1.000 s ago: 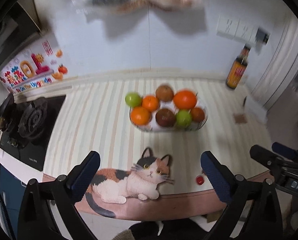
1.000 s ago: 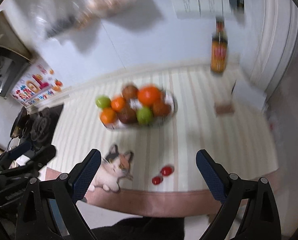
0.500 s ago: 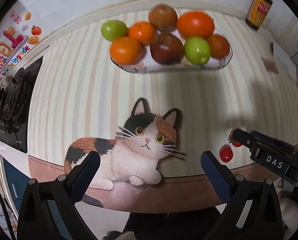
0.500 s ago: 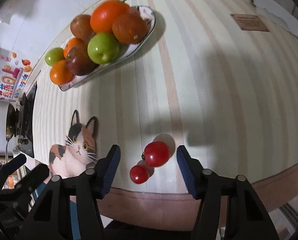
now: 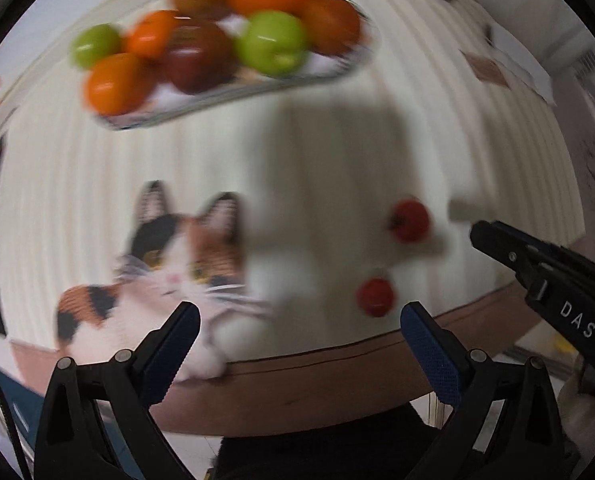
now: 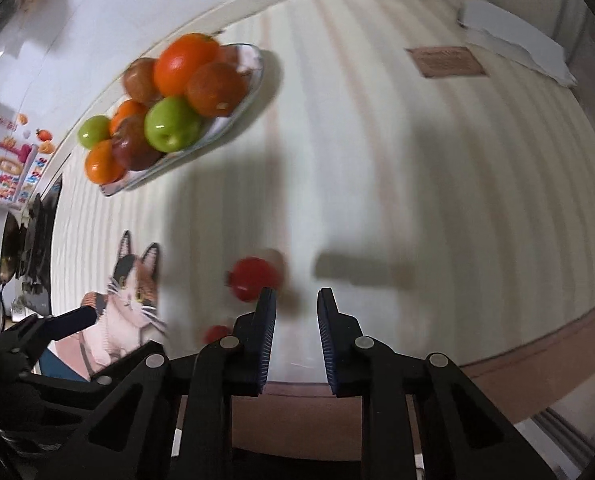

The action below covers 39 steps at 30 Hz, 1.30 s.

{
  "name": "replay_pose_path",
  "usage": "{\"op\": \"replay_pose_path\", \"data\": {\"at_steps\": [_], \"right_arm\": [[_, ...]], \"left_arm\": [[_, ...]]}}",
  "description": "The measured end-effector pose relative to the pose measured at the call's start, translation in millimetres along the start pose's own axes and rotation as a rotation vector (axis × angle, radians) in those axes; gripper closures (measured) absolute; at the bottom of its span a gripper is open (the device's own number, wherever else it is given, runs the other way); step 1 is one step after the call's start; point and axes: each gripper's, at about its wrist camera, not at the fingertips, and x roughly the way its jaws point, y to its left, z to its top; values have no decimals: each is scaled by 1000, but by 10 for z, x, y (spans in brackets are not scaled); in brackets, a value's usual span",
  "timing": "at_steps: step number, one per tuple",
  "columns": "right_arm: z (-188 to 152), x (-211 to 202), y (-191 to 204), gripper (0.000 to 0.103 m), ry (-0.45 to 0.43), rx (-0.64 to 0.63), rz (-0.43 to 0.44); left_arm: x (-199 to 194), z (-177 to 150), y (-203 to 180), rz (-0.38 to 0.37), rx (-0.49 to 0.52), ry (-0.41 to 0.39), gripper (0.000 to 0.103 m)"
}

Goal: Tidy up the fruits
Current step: 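Grasp a cherry tomato with the right tool while the left tool grasps the other, then carry both cherry tomatoes to the plate and open both tools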

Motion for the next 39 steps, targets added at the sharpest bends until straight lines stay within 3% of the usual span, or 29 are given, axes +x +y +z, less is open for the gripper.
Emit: {"op": "replay_pose_path", "data": {"at_steps": [4, 6, 7, 10, 11, 15, 22, 30, 34, 39], "right_arm": [[-4, -6, -239, 79, 11, 68, 22], [0, -38, -287, 79, -2, 85, 26], [2, -54, -304, 79, -7, 94, 24], [7, -102, -346, 79, -12, 106, 32], [12, -110, -339, 79, -11, 101, 34], [34, -103, -248, 79, 5, 75, 69], [102, 154, 155, 77, 75, -16, 120], [92, 387, 414, 77, 109, -107, 88], [121, 375, 430, 77, 94, -121, 79], [143, 378, 470, 77, 93, -134, 83]], "left_arm": [[198, 69, -255, -57, 56, 21, 12], [299, 81, -370, -63, 92, 36, 36], [350, 79, -403, -61, 101, 51, 57], [363, 77, -385, -72, 93, 31, 78], [351, 95, -337, -75, 76, 34, 80], [221, 156, -45, -70, 8, -8, 80], [151, 200, 565, -39, -135, -11, 80], [145, 175, 912, -48, -232, -10, 80], [125, 205, 1058, -77, -270, -12, 80], [-17, 219, 1360, -168, -362, -34, 80]]}}
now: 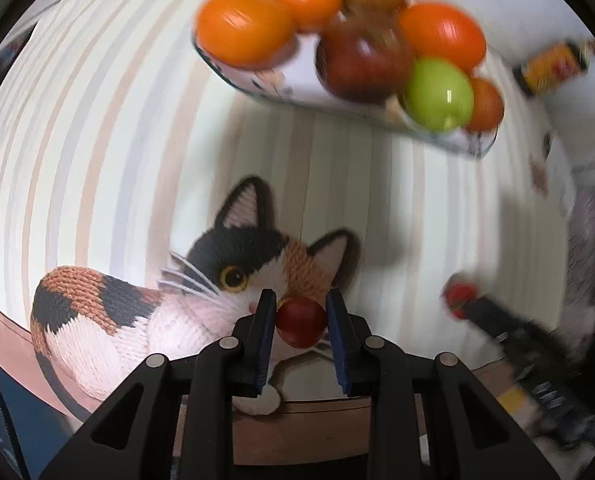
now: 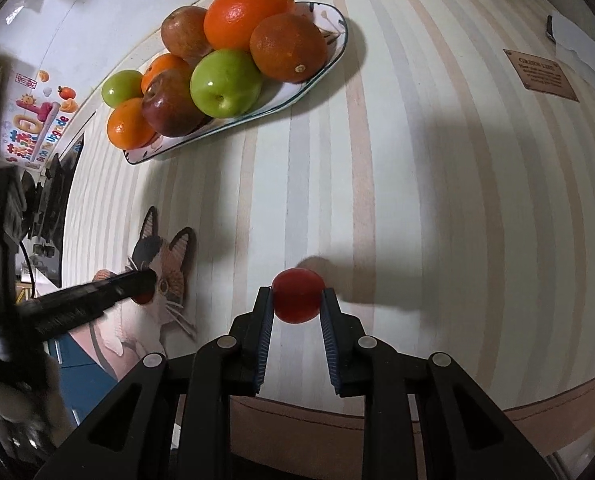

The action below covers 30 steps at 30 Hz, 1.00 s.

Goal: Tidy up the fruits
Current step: 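Carry both cherry tomatoes to the plate and open both tools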

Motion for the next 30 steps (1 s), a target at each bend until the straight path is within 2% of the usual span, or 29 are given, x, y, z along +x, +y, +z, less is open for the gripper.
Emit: {"op": "replay_pose_path", "data": {"at_steps": [6, 11, 17, 18, 24, 28, 30], "right_arm": [[28, 48, 44, 77, 3, 12, 21], [65, 90, 110, 77, 10, -14, 21], [85, 109, 232, 78, 7, -50, 16], [81, 88, 240, 82, -5, -44, 22], [238, -152, 254, 82, -97, -17, 73], [378, -141, 252, 82, -43, -17, 114], [331, -90, 311, 75, 5, -61, 99]], "left_arm": [[-411, 267, 230, -84, -83, -69, 80], [-633, 452, 211, -98, -102, -109, 80], [-570, 534, 89, -92, -90, -126, 80], [-567, 539, 69, -93, -87, -128, 80], [-552, 640, 16, -94, -79, -135, 80], [-507, 690, -44, -92, -76, -133, 80], [-494, 687, -68, -90, -71, -129, 80]]}}
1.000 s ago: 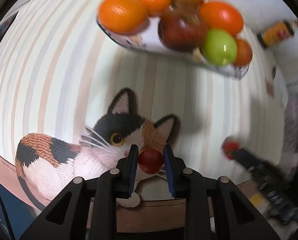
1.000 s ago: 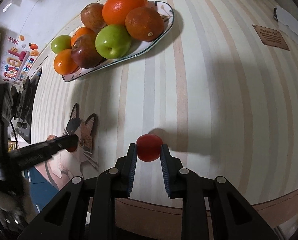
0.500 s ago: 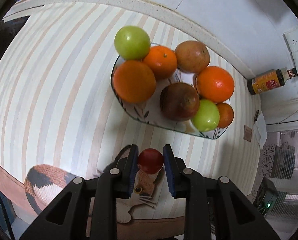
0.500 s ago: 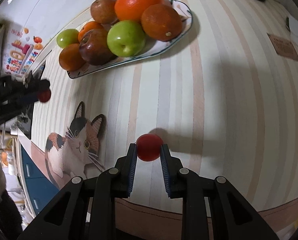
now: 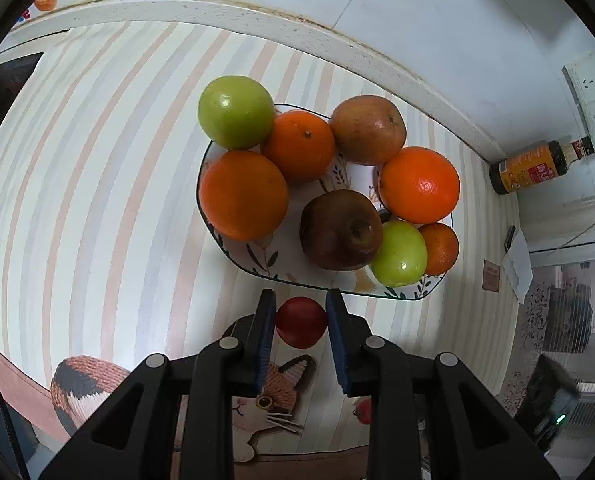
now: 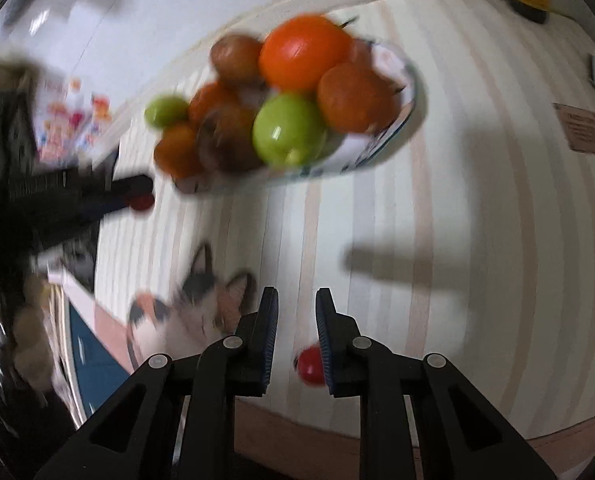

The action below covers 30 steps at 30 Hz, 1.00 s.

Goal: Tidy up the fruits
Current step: 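Carry both cherry tomatoes to the plate and open both tools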

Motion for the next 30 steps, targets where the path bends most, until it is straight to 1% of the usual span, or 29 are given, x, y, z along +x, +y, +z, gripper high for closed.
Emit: {"op": "replay_pose_path", "data": {"at_steps": [1, 2, 3, 4, 5, 7, 14, 16, 19, 20, 21, 23, 26, 28, 30], "right_arm": [[-54, 60, 29, 73, 38, -5, -12], [-100, 100, 34, 68, 63, -11, -12], [-154, 153, 47, 66, 87, -22, -17], [-203, 180, 64, 66, 86, -38, -41], [-228, 166, 96, 66, 61, -63, -69], [-233, 181, 126, 66, 55, -82, -96], [-223, 233, 102, 66, 77, -135, -194], [-211, 229, 68, 66, 72, -119, -185], [-228, 263, 50, 66, 86, -130, -204], [-245, 283, 29, 67, 94, -123, -196], [-267, 294, 7, 71, 93, -109, -189], [-317, 284, -38, 72, 69, -80, -173], [-303, 166, -79, 72, 3, -39, -138], [-204, 62, -92, 72, -52, -16, -110], [-55, -21, -100, 72, -106, -5, -99]], "left_arm": [[6, -8, -9, 0, 3, 2, 80], [8, -16, -22, 3, 10, 3, 80], [12, -23, -30, 4, 14, 4, 80], [14, -31, -39, 5, 17, 5, 80], [14, -39, -44, 6, 20, 5, 80], [19, -44, -52, 10, 24, 7, 80], [38, -38, -59, 9, 25, 14, 80], [43, -40, -63, 9, 26, 14, 80], [49, -43, -66, 8, 27, 15, 80], [51, -43, -66, 9, 27, 15, 80], [50, -43, -64, 9, 26, 14, 80], [39, -47, -60, 10, 26, 11, 80], [31, -50, -50, 10, 26, 5, 80], [47, -47, -31, 2, 18, 7, 80], [76, -35, 4, -19, -2, 9, 80]]}}
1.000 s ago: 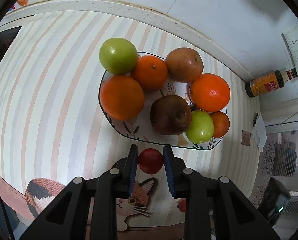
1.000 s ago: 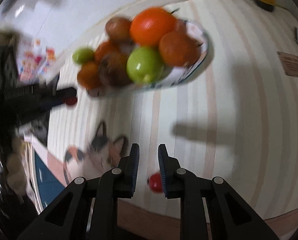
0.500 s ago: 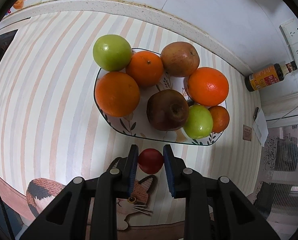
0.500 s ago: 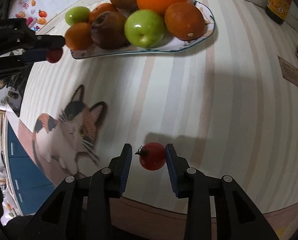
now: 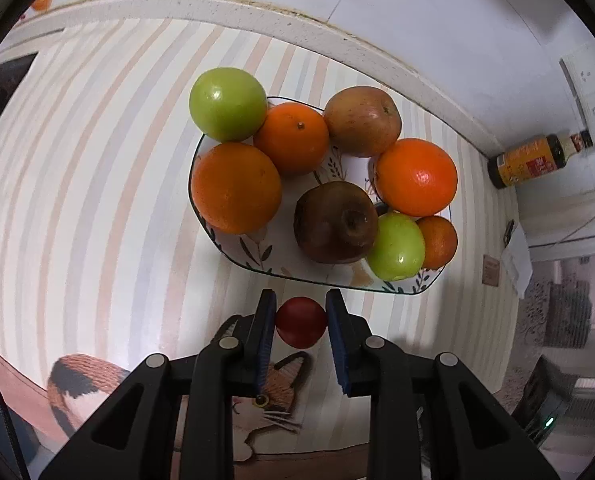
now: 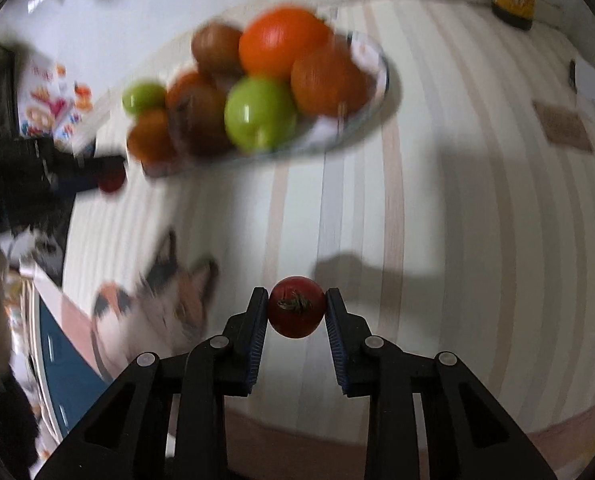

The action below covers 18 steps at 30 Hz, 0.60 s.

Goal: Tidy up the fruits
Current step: 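Carry both cherry tomatoes to the plate and open both tools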

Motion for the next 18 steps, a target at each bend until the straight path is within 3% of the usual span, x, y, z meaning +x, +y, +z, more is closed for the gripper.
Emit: {"op": "replay_pose_path", "data": {"at_steps": [9, 18], "right_arm": [[647, 47, -33, 72, -91, 0, -27], [707, 217, 44, 72, -102, -30, -46]], "left_arm": [[127, 89, 167, -86, -109, -39, 80], [121, 174, 63, -39, -41, -147, 80]]}}
